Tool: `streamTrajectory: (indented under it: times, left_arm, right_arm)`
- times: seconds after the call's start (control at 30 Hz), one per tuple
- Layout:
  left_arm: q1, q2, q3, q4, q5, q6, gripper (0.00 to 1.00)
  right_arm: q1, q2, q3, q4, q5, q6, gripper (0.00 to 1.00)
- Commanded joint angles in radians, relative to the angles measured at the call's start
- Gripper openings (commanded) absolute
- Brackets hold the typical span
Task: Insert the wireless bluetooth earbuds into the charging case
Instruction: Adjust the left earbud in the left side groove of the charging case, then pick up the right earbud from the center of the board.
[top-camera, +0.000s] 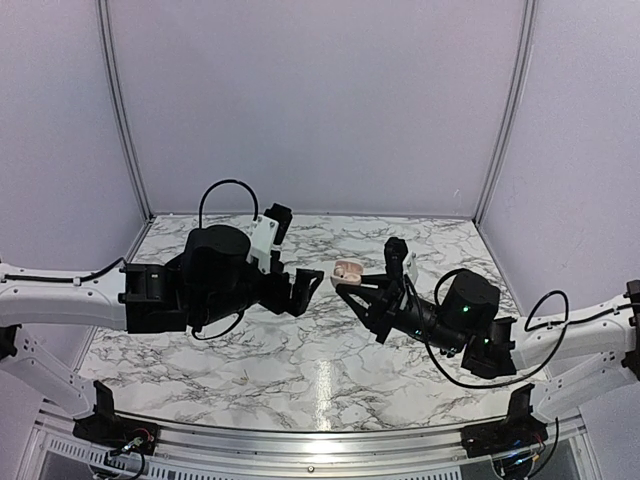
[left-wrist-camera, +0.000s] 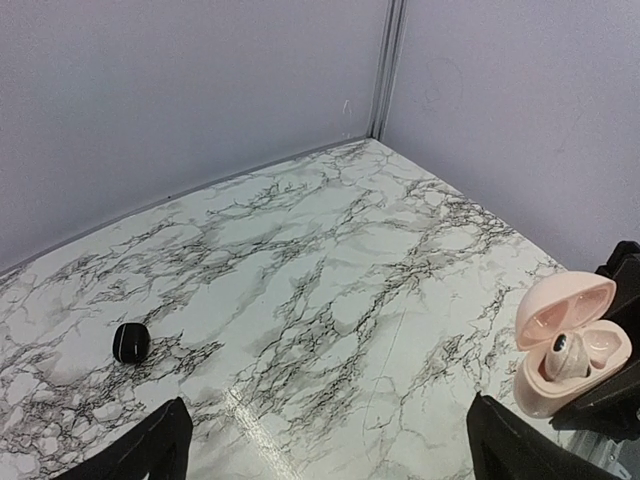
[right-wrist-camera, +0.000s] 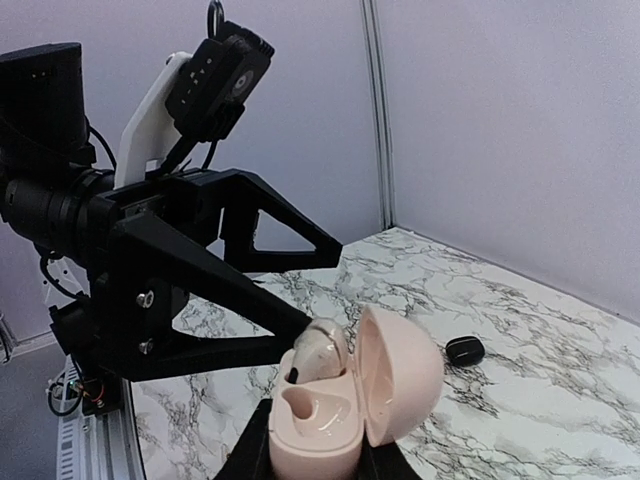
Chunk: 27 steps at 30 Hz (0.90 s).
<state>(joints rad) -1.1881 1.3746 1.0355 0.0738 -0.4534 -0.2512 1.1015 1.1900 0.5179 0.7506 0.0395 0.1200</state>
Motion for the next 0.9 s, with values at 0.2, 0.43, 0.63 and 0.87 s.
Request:
streamTrajectory:
  times: [0.2, 0.43, 0.63, 0.87]
  left_arm:
    - [0.006, -0.122, -0.104, 0.087, 0.166, 0.045, 0.98]
    - [0.045, -0.15, -0.12, -0.005, 0.178, -0.021, 0.99]
    - [0.116, -0.19, -0.189, -0.06, 0.281, -0.134, 0.99]
    - [0.137, -0.228, -0.266, -0.265, 0.303, -0.246, 0.99]
  right_arm:
    - [0.008, -0.015, -0.01, 0.036, -0.023, -0.018, 0.0]
    - [0.008, -0.121, -0.107, 0.031, -0.115, -0.141, 0.0]
    - [0.008, -0.218, -0.172, -0.028, -0.229, -0.186, 0.0]
    - [0.007, -0.26, -0.191, -0.108, -0.3, -0.169, 0.0]
